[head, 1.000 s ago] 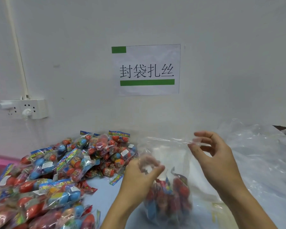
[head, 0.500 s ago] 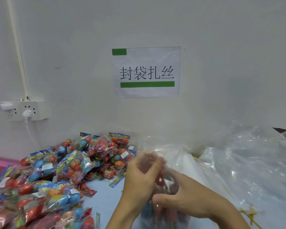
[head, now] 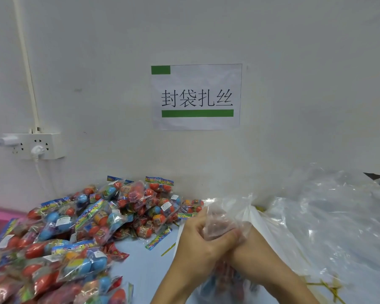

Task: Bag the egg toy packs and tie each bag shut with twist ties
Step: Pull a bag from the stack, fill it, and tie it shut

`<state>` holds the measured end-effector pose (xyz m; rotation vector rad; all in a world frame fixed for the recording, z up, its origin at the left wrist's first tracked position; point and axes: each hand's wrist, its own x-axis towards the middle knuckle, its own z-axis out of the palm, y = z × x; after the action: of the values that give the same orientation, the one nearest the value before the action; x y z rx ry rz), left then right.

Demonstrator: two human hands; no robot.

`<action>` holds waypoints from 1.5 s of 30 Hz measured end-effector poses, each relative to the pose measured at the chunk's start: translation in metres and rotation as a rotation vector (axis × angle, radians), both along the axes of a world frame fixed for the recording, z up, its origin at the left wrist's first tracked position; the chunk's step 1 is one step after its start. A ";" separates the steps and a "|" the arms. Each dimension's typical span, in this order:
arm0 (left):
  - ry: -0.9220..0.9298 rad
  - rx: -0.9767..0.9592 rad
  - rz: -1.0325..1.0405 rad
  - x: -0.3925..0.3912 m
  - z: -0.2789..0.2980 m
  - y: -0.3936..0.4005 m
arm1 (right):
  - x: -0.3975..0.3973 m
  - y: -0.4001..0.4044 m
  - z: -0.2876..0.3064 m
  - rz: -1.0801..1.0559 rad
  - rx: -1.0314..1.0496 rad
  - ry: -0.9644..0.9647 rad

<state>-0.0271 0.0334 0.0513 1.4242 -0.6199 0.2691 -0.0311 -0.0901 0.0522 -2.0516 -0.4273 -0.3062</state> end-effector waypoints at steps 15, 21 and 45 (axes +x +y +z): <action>0.256 0.287 0.135 0.012 -0.014 0.003 | 0.014 -0.039 -0.001 -0.674 0.812 0.238; 0.420 0.020 -0.181 0.014 -0.031 -0.014 | 0.012 -0.017 0.008 -0.522 1.092 0.302; 0.631 0.057 -0.335 0.022 -0.007 0.015 | -0.002 -0.008 0.022 -0.297 0.815 0.098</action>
<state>-0.0053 0.0487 0.0445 1.3364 -0.3316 -0.4542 -0.0331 -0.0986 0.0740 -1.3100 0.0761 -0.4642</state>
